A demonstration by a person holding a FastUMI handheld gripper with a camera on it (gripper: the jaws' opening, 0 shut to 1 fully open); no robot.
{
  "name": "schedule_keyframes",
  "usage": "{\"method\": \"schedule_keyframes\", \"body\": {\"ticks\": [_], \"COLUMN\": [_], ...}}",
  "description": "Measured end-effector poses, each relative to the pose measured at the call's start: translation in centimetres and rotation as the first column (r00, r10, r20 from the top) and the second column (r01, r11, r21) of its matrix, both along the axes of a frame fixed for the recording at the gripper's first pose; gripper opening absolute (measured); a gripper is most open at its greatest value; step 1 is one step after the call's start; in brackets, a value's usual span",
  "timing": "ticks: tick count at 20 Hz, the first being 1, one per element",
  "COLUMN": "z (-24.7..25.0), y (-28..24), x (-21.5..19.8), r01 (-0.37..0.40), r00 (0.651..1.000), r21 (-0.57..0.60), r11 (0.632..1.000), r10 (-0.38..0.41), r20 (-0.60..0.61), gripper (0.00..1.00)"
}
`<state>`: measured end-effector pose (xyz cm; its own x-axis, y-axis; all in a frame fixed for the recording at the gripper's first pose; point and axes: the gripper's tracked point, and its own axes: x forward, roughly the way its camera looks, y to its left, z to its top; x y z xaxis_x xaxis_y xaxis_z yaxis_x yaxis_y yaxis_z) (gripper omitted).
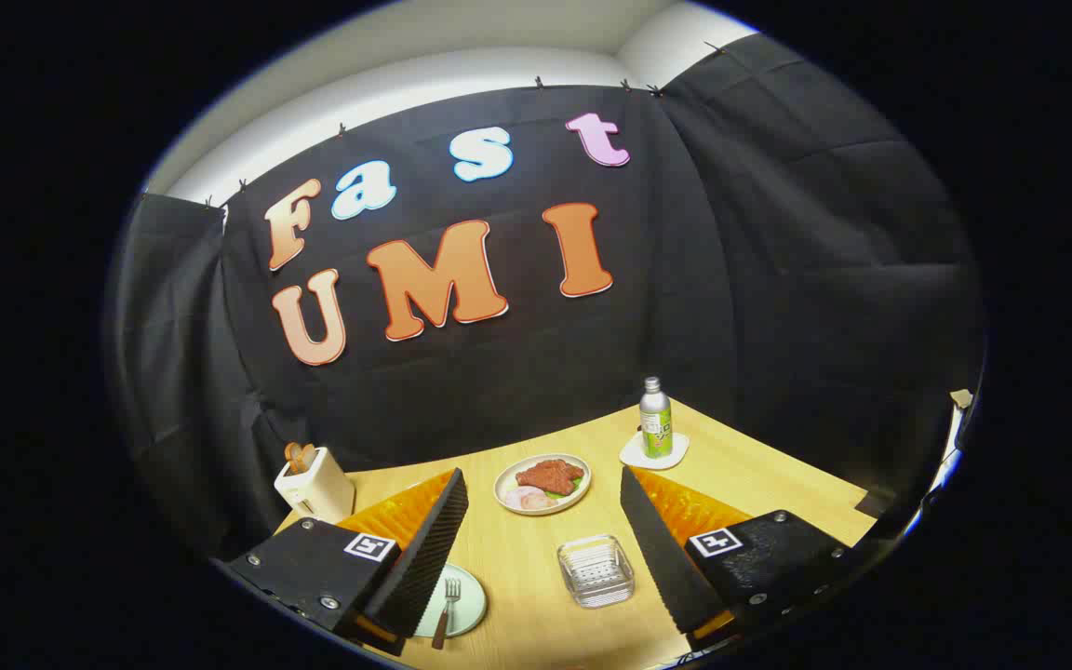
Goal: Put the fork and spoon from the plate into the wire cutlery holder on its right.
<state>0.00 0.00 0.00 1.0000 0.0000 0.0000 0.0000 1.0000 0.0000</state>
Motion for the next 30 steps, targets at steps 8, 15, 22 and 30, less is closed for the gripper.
{"method": "schedule_keyframes", "body": {"ticks": [8,15,22,30], "z": [-2.5,-5.2,-11.5,-20.9], "y": [6.0,9.9,11.8,12.5], "x": [-1.0,-1.3,0.4,2.3], "r01": [-0.018,-0.039,-0.074,-0.142], "r00": [0.999,0.998,0.984,0.936], "r21": [-0.081,-0.152,-0.208,-0.289], "r11": [0.997,0.988,0.975,0.947], "r10": [0.015,0.031,0.038,0.033], "r20": [-0.03,-0.054,-0.172,-0.35], "gripper": [0.99,0.99,0.99,0.99]}}
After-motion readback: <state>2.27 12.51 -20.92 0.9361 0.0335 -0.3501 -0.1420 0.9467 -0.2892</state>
